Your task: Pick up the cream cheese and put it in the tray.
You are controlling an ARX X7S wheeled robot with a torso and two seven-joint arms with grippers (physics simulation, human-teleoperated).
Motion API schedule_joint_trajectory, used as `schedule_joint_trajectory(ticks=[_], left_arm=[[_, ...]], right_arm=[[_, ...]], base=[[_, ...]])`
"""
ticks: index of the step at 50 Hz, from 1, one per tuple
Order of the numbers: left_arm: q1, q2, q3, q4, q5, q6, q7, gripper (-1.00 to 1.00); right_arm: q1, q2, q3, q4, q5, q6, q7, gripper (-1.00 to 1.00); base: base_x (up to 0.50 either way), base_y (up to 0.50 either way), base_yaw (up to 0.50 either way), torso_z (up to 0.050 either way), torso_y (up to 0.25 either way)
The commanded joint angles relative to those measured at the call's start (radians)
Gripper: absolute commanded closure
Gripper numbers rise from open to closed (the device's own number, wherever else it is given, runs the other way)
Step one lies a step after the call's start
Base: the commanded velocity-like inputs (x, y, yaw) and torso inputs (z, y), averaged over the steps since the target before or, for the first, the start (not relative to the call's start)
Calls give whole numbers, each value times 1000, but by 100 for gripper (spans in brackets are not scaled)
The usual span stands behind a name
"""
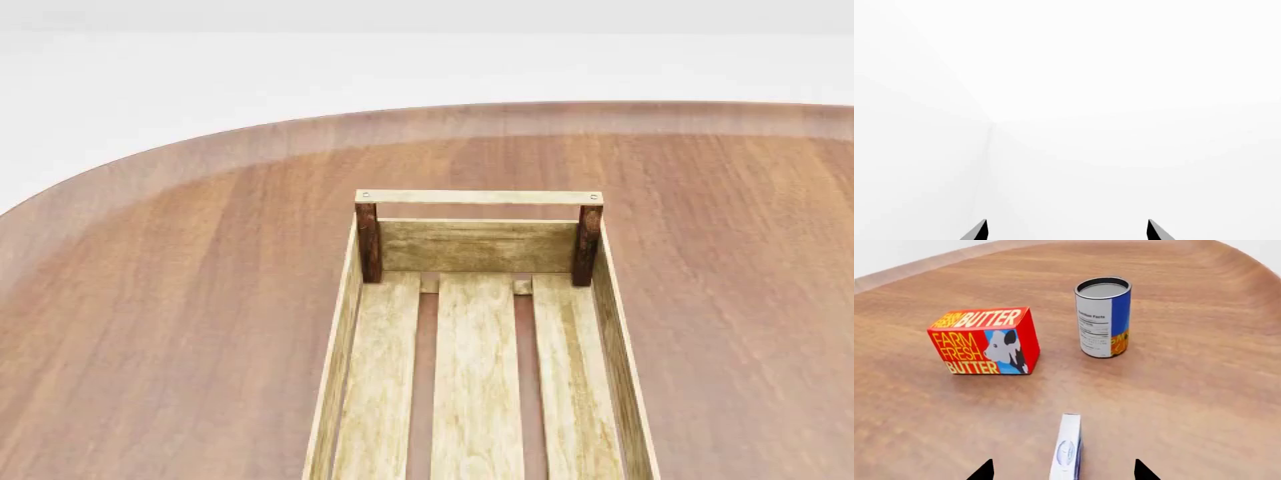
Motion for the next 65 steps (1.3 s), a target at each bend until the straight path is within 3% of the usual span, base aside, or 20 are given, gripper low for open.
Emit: schedule_joint_trajectory(ticks=[1,65], left_arm=[[-1,-4,5,1,0,-2,-4,-100],[-8,-20,23,2,7,-19,-28,-100]], right_arm=[[16,3,-7,28,4,2,-9,-100],[126,41,4,222,80,20,-87,-100]], base=[[0,0,0,0,0],[0,0,0,0,0]])
